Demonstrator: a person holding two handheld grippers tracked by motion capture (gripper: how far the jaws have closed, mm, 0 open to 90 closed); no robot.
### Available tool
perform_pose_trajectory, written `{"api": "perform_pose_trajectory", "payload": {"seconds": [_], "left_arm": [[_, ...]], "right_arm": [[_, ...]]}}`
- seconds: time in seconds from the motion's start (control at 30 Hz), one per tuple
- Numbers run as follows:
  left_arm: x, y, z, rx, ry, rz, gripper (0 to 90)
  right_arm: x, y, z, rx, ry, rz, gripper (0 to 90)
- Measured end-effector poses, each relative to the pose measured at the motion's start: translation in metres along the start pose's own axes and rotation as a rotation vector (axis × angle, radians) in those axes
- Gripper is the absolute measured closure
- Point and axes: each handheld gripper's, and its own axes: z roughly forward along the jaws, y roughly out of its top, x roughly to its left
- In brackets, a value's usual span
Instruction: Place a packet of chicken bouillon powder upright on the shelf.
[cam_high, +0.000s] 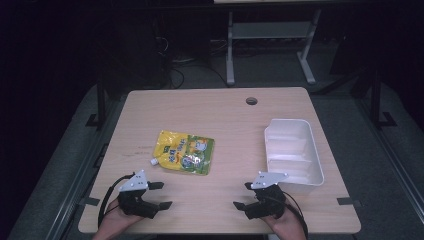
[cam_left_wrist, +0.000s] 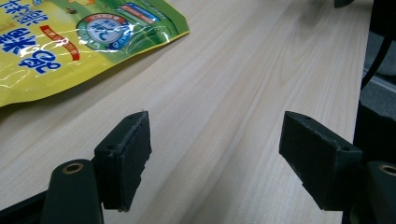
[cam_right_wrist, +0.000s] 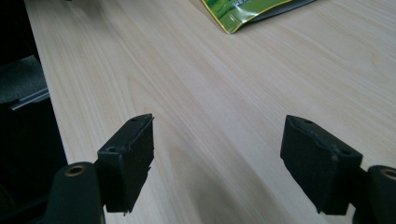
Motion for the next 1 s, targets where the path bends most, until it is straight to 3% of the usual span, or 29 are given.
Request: {"api": "perform_pose_trajectory", "payload": {"seconds": [0.2,0.4,0.6,0.9,1.0], "left_arm": [[0.004,0.000,0.000,0.005,-0.014,-0.022,24.6],[0.010,-0.002,-0.004,-0.015,-0.033,-0.060,24.5],[0.016,-0.004,-0.008,-0.031,-0.040,-0.084,24.6],[0.023,-0.006,-0.010,-0.043,-0.050,-0.115,24.3],[0.027,-0.005,-0.011,-0.054,-0.057,-0.147,23.2]], "right_arm": [[0.004,0.016,0.010,-0.007,-0.003,-0.006,25.0],[0.003,0.038,0.025,0.040,-0.015,-0.027,26.3],[-0.007,0.064,0.042,0.068,-0.013,0.000,25.1],[-0.019,0.093,0.059,0.036,-0.037,0.071,21.9],[-0.022,0.105,0.066,0.036,-0.052,0.092,21.9]]}}
